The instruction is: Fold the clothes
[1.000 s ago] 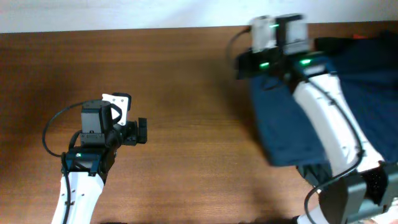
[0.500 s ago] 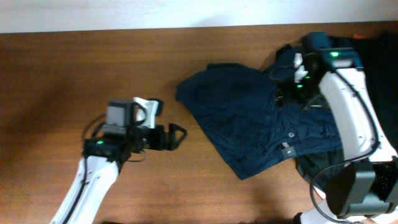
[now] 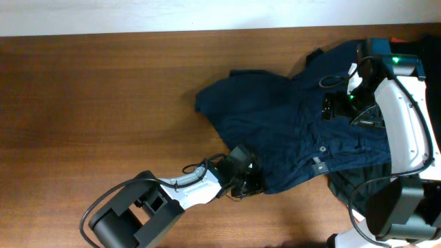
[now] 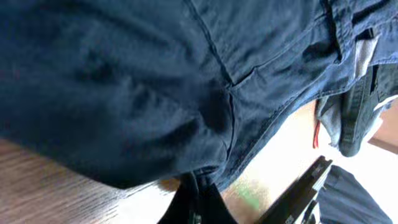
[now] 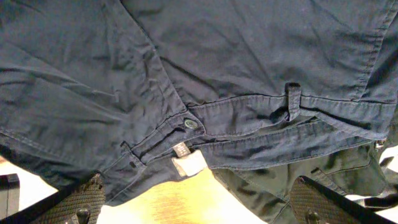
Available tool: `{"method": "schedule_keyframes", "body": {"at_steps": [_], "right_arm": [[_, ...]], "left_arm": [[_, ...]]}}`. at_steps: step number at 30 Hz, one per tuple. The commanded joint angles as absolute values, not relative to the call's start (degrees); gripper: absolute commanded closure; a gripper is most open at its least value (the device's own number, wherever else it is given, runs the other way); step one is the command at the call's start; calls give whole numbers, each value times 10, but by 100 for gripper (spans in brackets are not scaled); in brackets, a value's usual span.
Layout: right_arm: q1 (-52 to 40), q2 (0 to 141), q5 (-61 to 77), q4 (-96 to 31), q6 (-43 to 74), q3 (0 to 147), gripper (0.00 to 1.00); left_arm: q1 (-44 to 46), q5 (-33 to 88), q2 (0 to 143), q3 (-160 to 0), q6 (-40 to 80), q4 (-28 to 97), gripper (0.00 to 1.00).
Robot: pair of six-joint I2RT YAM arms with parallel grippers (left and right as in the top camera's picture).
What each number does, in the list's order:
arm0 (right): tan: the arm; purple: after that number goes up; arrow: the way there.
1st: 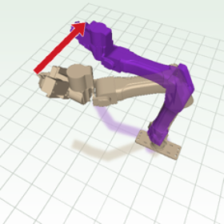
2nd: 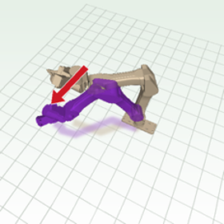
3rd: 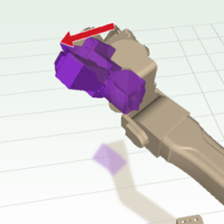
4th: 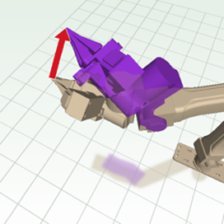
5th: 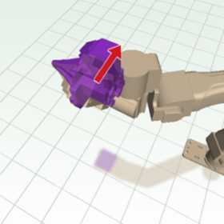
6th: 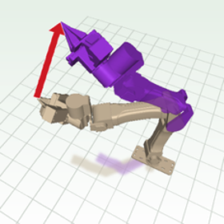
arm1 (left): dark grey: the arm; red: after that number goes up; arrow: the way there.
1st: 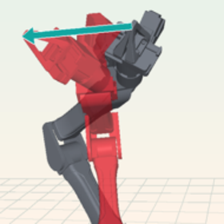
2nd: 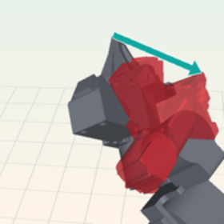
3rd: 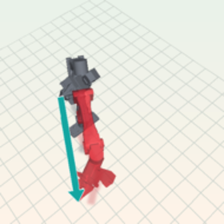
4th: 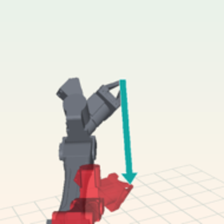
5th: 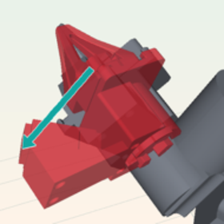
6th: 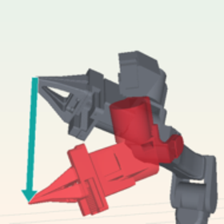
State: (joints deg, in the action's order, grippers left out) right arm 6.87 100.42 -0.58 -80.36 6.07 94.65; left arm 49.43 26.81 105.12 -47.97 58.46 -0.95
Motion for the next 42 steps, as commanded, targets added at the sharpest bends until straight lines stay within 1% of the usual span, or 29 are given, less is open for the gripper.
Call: {"method": "schedule_keyframes", "body": {"at_steps": [1, 2, 3, 4, 5, 6, 7, 8, 11, 12, 13, 14, 15, 16, 18, 20, 21, 22, 26, 27, 28, 29, 30, 31, 33, 35, 37, 41, 42], "right_arm": [[72, 987, -5, -802, 65, 948, 1], [72, 987, -5, -802, 65, 948, 1], [72, 987, -5, -801, 65, 948, 1], [72, 987, -5, -801, 65, 948, 1], [72, 987, -5, -801, 65, 948, 1], [72, 987, -4, -802, 65, 948, 1], [72, 987, -4, -802, 65, 948, 1], [72, 987, 0, -802, 65, 948, 1], [72, 987, 34, -803, 65, 947, 1], [72, 987, 34, -804, 65, 947, 1], [72, 987, 35, -804, 65, 944, 1], [72, 988, 37, -802, 65, 941, 1], [71, 990, 62, -797, 57, 934, 1], [71, 995, 95, -791, 36, 926, 1], [71, 1016, 124, -781, 33, 920, 1], [65, 1036, 155, -761, 32, 920, 3], [55, 1047, 156, -743, 33, 920, 11], [39, 1063, 155, -721, 33, 919, 14], [0, 1122, 155, -679, 37, 919, 15], [0, 1125, 155, -680, 37, 919, 16], [0, 1126, 155, -681, 37, 919, 17], [0, 1126, 155, -681, 37, 919, 18], [0, 1126, 154, -683, 37, 919, 18], [0, 1126, 154, -683, 37, 919, 18], [0, 1126, 155, -682, 37, 919, 18], [-3, 1129, 219, -692, 37, 914, 19], [-25, 1129, 255, -685, 55, 881, 19], [-88, 1129, 255, -578, 169, 767, 22], [-102, 1129, 255, -527, 210, 738, 27]], "left_arm": [[469, 243, 1054, -479, 570, 52, 99], [437, 243, 1037, -479, 536, 142, 99], [346, 205, 980, -480, 428, 291, 99], [263, 163, 930, -481, 380, 371, 99], [128, 152, 862, -492, 313, 414, 99], [46, 152, 830, -504, 290, 415, 99], [-73, 152, 798, -532, 281, 403, 100], [-136, 152, 791, -551, 281, 382, 99], [-229, 152, 792, -563, 254, 281, 94], [-244, 152, 792, -563, 254, 270, 71], [-256, 155, 792, -564, 254, 273, 35], [-258, 163, 792, -564, 249, 298, 5], [-253, 184, 792, -564, 239, 375, 1], [-233, 202, 792, -562, 239, 486, 1], [-168, 215, 792, -544, 239, 579, 1], [-94, 239, 792, -502, 248, 569, 1], [-51, 256, 792, -475, 265, 551, 1], [4, 262, 792, -442, 300, 525, 1], [148, 289, 792, -361, 445, 424, 1], [173, 289, 792, -351, 476, 401, 4], [193, 285, 792, -342, 491, 376, 15], [207, 270, 792, -334, 510, 360, 47], [210, 239, 792, -330, 516, 364, 92], [205, 201, 792, -330, 515, 390, 100], [140, 129, 788, -339, 465, 464, 100], [1, 31, 786, -390, 371, 535, 100], [-97, 52, 786, -425, 335, 559, 100], [-124, 75, 786, -424, 311, 594, 100], [-124, 75, 786, -424, 311, 610, 100]]}}
